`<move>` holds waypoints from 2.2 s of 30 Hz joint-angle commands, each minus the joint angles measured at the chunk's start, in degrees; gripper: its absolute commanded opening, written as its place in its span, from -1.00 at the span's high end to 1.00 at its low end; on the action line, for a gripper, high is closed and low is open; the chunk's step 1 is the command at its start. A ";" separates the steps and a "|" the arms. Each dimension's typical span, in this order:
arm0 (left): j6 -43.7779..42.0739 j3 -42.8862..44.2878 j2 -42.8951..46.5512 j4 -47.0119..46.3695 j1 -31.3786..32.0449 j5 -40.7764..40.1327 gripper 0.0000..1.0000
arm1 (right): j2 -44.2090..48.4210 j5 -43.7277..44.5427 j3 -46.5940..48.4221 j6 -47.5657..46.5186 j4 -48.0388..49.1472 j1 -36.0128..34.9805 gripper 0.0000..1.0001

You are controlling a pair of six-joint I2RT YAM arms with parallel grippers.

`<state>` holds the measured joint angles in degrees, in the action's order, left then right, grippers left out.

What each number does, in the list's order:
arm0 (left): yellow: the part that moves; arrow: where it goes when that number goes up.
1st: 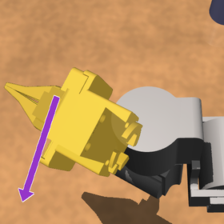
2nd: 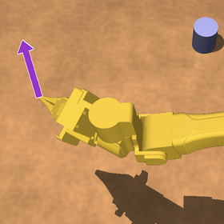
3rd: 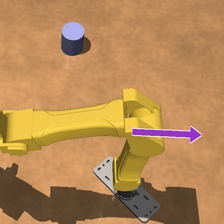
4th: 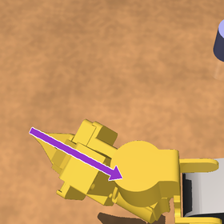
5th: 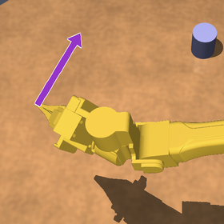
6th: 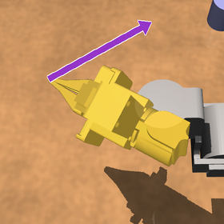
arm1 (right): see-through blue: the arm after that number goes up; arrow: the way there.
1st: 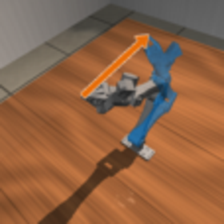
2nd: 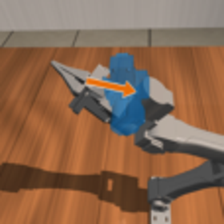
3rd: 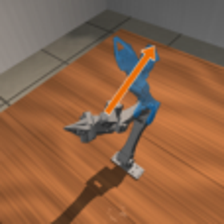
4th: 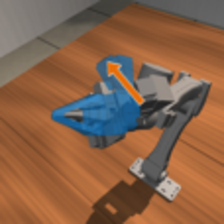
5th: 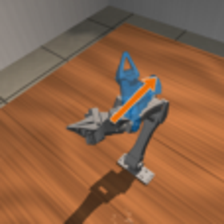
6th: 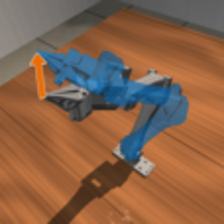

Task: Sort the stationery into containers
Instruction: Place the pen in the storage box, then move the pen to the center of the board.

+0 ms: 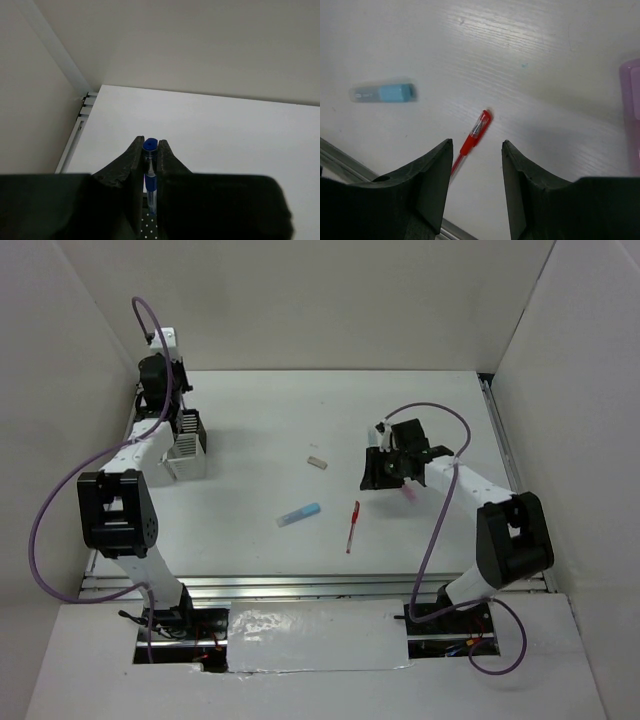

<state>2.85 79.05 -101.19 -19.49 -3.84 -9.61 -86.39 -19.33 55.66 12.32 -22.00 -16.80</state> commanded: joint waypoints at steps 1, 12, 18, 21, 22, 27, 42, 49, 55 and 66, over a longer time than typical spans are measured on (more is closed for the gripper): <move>-1.45 1.38 -0.68 -5.21 -0.82 -1.56 1.00 | -4.21 5.18 4.98 -2.12 -5.68 -3.15 0.00; 0.92 -2.23 -1.73 -4.77 -2.23 -1.12 0.68 | -11.87 10.19 7.18 -0.81 -7.27 -8.78 -0.03; 1.54 -2.58 -2.17 -4.16 -2.32 -0.42 0.51 | -15.39 10.98 8.59 -0.36 -8.50 -11.68 -0.03; 1.37 -2.93 -1.91 -3.81 -2.32 0.20 0.33 | -16.44 11.25 8.50 -0.36 -8.76 -12.73 -0.02; 1.28 -3.11 -1.91 -3.72 -2.23 0.55 0.27 | -16.62 11.33 8.15 -0.28 -8.50 -12.91 0.00; 1.54 -3.99 -2.00 -3.45 -1.97 1.34 0.16 | -18.28 11.07 7.62 -0.01 -8.50 -13.26 0.09; 3.74 -4.77 4.15 -0.56 -1.53 6.00 -0.20 | -20.31 9.58 7.97 -0.80 -9.12 -13.44 0.33; 4.27 -5.22 7.67 1.73 -1.00 7.76 -0.22 | -25.22 10.01 16.56 -3.00 -11.75 -12.30 0.74; 3.48 -5.83 9.17 1.82 -0.82 7.76 -0.24 | -29.09 13.09 25.97 -7.48 -15.35 -9.57 0.65; 4.70 -6.27 11.62 2.87 -0.73 8.64 -0.29 | -26.38 12.31 20.46 -10.21 -17.90 -9.13 0.00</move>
<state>6.42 72.82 -93.08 -14.63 -4.73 -2.26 -114.21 -7.29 79.59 3.29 -36.18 -25.74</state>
